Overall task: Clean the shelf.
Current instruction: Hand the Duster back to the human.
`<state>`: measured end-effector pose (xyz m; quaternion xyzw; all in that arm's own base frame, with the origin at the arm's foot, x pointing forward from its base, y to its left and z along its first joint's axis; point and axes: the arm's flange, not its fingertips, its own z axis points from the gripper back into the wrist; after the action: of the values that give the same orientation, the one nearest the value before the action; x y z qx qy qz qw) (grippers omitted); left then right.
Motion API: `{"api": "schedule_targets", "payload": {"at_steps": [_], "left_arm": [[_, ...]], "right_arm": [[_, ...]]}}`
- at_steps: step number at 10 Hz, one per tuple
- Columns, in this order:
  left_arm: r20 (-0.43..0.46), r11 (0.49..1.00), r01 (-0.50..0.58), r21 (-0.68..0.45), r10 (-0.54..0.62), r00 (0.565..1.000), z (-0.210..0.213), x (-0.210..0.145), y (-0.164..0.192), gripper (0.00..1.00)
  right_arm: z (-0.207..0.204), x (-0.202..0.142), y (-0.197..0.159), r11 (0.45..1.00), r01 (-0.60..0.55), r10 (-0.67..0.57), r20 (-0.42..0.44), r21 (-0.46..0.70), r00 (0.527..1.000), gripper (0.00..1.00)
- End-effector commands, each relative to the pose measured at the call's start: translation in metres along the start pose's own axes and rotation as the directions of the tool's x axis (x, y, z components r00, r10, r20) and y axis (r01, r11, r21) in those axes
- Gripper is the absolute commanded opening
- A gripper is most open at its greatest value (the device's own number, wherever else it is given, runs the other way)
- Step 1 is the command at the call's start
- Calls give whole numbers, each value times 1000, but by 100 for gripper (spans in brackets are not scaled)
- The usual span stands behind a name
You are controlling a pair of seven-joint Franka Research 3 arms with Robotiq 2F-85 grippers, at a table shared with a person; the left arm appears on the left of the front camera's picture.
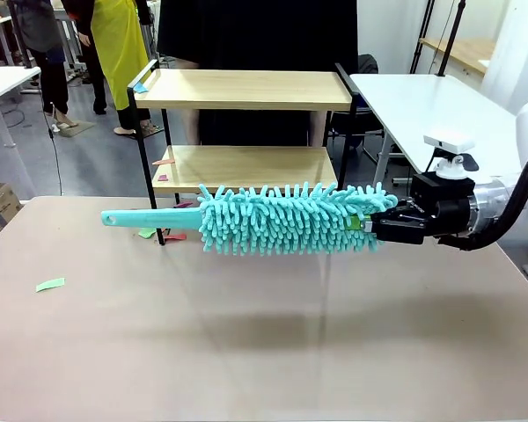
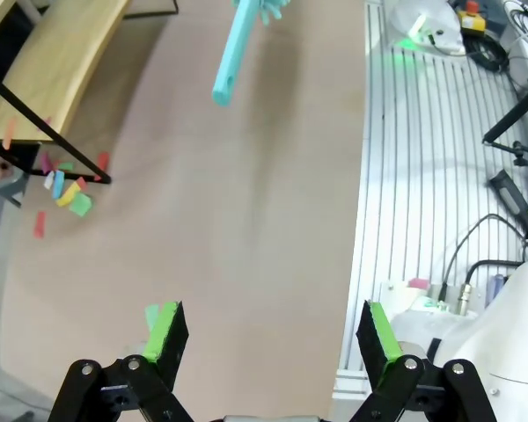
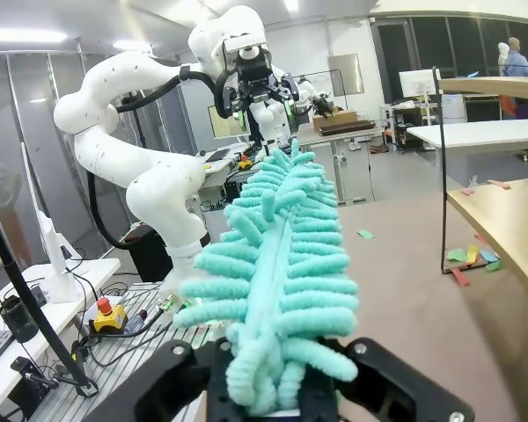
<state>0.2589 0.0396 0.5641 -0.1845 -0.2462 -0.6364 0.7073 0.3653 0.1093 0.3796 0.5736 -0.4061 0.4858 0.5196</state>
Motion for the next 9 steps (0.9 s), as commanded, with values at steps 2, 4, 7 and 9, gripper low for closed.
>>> {"api": "schedule_targets", "payload": {"at_steps": [2,4,7,9], "left_arm": [[8,1000,19,-8,-19,1000,-4,6,0,100],[8,1000,19,-8,-19,1000,-4,6,0,100],[8,1000,19,-8,-19,1000,-4,6,0,100],[8,1000,19,-8,-19,1000,-4,6,0,100]], "right_arm": [[-1,35,18,994,-105,100,124,30,987,17],[4,76,32,987,-160,151,263,14,953,17],[28,129,46,939,-229,318,397,-255,861,17],[52,144,62,847,-224,443,406,-481,799,17]]}}
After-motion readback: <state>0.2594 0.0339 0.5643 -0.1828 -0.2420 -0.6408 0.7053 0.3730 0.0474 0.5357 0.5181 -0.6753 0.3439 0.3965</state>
